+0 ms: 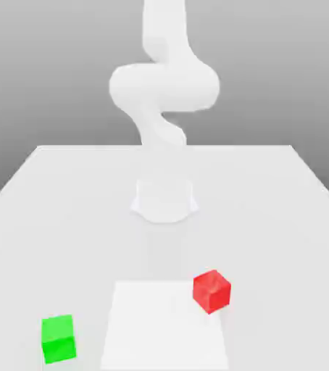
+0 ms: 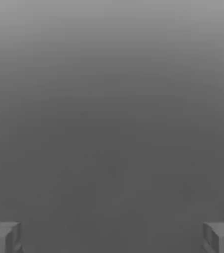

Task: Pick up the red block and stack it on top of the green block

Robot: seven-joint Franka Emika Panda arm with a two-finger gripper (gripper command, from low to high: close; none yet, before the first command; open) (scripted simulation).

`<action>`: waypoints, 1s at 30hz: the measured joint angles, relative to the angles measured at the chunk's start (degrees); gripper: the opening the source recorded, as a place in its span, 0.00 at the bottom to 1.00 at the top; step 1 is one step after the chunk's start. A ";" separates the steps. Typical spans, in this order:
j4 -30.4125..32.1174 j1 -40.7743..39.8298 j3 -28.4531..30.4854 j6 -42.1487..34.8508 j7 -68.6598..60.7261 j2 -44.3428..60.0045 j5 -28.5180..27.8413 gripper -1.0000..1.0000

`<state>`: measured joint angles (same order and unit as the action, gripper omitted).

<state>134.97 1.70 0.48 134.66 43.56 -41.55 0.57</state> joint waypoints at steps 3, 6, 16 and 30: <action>4.42 2.36 0.48 4.10 -3.26 6.27 0.79 0.50; 8.69 4.59 0.72 8.07 -6.34 12.39 1.44 0.50; 23.65 10.50 -0.81 22.27 -15.49 34.29 1.31 0.50; 25.29 11.21 -1.07 38.33 -15.08 54.30 -2.40 0.00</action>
<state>160.26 12.91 -0.59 172.99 28.48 12.75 -1.82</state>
